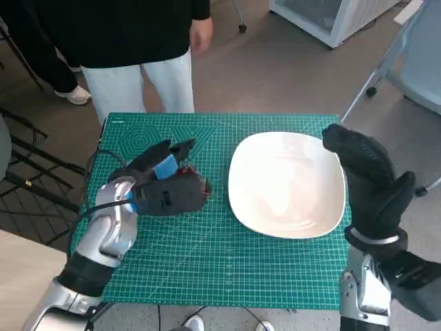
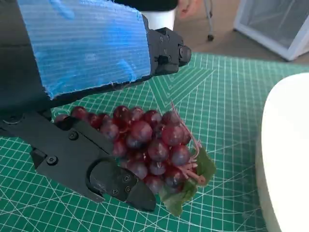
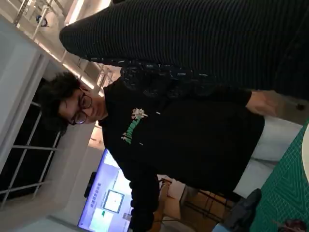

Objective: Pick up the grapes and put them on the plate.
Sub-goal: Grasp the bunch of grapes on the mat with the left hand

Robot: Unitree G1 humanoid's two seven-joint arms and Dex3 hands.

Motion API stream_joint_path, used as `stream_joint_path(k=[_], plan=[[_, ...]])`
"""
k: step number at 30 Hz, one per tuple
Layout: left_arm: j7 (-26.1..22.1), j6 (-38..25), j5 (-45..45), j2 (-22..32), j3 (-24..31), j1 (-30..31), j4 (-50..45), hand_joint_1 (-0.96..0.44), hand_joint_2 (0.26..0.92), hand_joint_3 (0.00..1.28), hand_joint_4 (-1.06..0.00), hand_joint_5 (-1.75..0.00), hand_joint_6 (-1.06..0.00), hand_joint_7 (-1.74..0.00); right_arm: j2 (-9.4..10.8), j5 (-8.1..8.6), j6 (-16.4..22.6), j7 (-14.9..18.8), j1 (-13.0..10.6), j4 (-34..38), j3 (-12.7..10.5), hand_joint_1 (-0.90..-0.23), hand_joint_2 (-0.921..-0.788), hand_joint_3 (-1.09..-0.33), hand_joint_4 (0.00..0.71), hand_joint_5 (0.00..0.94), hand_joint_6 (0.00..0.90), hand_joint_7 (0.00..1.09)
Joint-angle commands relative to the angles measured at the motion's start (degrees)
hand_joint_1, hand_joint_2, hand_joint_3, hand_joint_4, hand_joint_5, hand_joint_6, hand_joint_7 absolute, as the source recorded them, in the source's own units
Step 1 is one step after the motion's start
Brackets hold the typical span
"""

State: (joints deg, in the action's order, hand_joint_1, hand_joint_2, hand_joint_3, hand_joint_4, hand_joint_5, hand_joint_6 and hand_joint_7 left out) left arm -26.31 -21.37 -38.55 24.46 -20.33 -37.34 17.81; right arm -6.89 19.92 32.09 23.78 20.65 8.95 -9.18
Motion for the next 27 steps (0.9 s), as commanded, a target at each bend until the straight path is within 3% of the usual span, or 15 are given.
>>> stream_joint_path(k=[1, 14, 27], plan=[[0.74, -0.29, -1.05, -0.5, -1.71, -2.85, 5.1, -0.35, 0.691, 0.0, 0.0, 0.0, -0.14, -0.01, -0.07, -0.36, -0.43, -0.35, -1.11, 0.14, -0.06, -0.663, -0.921, -0.71, 0.332, 0.003, 0.031, 0.4], [2.65, 0.98, -0.53, -3.18, -5.67, -7.76, 20.1, -0.35, 0.7, 0.0, 0.0, 0.0, -0.14, -0.01, -0.05, -0.01, -0.71, -0.22, -1.23, 0.18, 0.01, -0.663, -0.921, -0.713, 0.331, 0.002, 0.029, 0.4], [1.27, 5.36, 1.59, -4.94, -7.04, -10.93, 31.09, -0.33, 0.707, 0.01, 0.0, 0.0, -0.15, -0.01, -0.1, 0.03, -1.18, -0.22, -1.31, -0.05, 0.06, -0.665, -0.921, -0.715, 0.33, 0.001, 0.025, 0.4]])
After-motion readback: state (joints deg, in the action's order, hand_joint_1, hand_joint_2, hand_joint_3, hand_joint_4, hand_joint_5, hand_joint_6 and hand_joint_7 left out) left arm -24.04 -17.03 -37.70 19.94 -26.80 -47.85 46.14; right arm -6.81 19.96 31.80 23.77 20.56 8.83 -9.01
